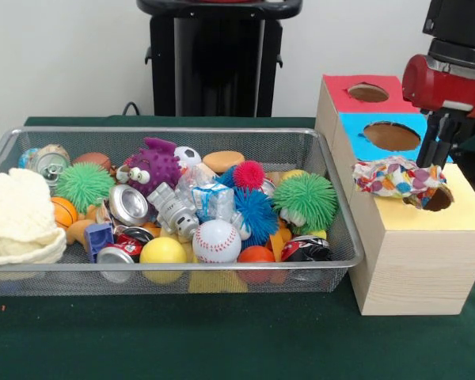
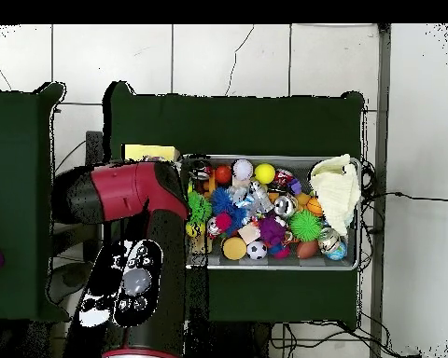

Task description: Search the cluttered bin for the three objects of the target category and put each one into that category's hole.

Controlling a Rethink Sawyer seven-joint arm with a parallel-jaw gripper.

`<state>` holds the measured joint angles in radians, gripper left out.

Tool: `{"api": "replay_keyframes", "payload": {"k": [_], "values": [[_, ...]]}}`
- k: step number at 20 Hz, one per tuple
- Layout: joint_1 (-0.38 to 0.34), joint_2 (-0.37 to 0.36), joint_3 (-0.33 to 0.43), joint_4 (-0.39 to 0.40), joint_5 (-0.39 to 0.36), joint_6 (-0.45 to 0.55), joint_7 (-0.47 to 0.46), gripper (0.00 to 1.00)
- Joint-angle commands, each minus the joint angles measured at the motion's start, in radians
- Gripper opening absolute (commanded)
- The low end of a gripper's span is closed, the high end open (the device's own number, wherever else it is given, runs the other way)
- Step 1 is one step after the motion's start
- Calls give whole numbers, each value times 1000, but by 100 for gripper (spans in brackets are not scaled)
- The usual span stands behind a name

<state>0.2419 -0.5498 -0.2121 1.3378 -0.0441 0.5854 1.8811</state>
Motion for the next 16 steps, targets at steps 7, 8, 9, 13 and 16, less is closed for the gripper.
{"api": "replay_keyframes", "payload": {"k": [7,8,9,13,16], "values": [[-47,124,68,114,-8,-134,156,0],[-50,129,72,118,-7,-142,154,0],[-56,135,80,120,-5,-143,146,0],[-72,139,104,122,7,-126,122,0],[-90,141,130,127,12,-117,99,0]]}}
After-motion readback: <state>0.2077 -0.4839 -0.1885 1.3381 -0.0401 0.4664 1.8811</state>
